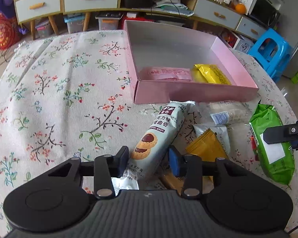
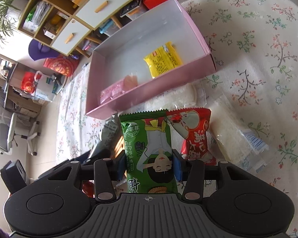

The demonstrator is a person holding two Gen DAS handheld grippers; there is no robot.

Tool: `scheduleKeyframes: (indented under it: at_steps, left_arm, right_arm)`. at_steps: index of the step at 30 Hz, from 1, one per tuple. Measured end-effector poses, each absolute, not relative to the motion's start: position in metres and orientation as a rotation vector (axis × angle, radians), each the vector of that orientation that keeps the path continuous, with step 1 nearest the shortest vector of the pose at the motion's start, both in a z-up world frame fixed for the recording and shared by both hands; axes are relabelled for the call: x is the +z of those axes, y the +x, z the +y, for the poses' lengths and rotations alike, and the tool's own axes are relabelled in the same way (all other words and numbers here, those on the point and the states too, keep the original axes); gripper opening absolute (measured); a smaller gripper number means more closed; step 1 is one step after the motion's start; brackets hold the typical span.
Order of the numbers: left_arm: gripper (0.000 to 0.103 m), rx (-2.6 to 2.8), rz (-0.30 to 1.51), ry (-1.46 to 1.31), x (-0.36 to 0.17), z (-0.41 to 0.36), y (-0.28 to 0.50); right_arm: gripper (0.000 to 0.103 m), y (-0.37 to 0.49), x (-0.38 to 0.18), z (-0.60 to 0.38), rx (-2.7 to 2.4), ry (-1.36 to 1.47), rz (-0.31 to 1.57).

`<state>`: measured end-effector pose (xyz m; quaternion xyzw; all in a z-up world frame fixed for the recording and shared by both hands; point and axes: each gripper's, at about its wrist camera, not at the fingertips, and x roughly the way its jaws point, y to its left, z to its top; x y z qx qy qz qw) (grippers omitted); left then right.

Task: Organize snacks
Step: 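Lift the white cookie bar and green pack toward the pink box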

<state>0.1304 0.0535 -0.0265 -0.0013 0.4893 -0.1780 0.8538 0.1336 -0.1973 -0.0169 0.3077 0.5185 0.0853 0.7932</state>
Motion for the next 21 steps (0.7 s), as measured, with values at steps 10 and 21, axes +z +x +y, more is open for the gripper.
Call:
scheduleKeyframes:
  at_steps: [10,21]
  left_arm:
    - [0.026,-0.382,1.066,-0.159,-0.013,0.069,0.121]
    - [0.025,-0.402,1.025,-0.250,0.006,0.073,0.110]
  right_arm:
    - [0.045,0.132,-0.004,-0.208,0.200,0.689,1.064]
    - [0.045,0.135,0.005,-0.229,0.159,0.752,1.008]
